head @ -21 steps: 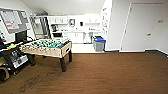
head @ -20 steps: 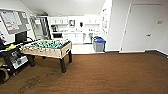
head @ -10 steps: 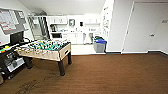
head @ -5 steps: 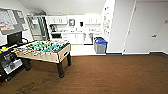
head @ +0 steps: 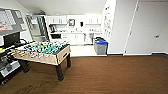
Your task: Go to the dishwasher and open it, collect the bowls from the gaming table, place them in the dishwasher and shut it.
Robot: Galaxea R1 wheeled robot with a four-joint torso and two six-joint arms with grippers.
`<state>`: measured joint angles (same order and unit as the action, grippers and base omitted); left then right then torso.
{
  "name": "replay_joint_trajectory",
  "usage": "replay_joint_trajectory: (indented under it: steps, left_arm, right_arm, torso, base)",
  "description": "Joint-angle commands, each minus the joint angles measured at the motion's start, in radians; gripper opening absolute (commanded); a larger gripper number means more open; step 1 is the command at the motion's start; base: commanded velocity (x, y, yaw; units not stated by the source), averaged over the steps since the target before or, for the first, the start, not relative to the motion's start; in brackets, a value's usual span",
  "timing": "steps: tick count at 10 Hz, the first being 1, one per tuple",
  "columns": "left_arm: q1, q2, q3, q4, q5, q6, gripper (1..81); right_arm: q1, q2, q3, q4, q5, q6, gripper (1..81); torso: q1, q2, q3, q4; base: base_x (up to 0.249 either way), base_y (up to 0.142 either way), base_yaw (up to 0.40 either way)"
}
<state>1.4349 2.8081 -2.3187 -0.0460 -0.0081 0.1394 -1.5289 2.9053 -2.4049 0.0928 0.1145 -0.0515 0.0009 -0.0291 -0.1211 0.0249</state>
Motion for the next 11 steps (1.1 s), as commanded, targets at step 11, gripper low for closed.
replay_joint_trajectory:
  steps: [11]
  left_arm:
    - [-0.046, -0.014, 0.013, 0.012, 0.051, 0.009, 81.1]
  right_arm:
    - [0.051, -0.006, -0.014, 0.01, -0.05, -0.002, 81.1]
  torso:
    - [0.0, 0.0, 0.0, 0.0]
  base:
    - [0.187, 0.0, 0.0]
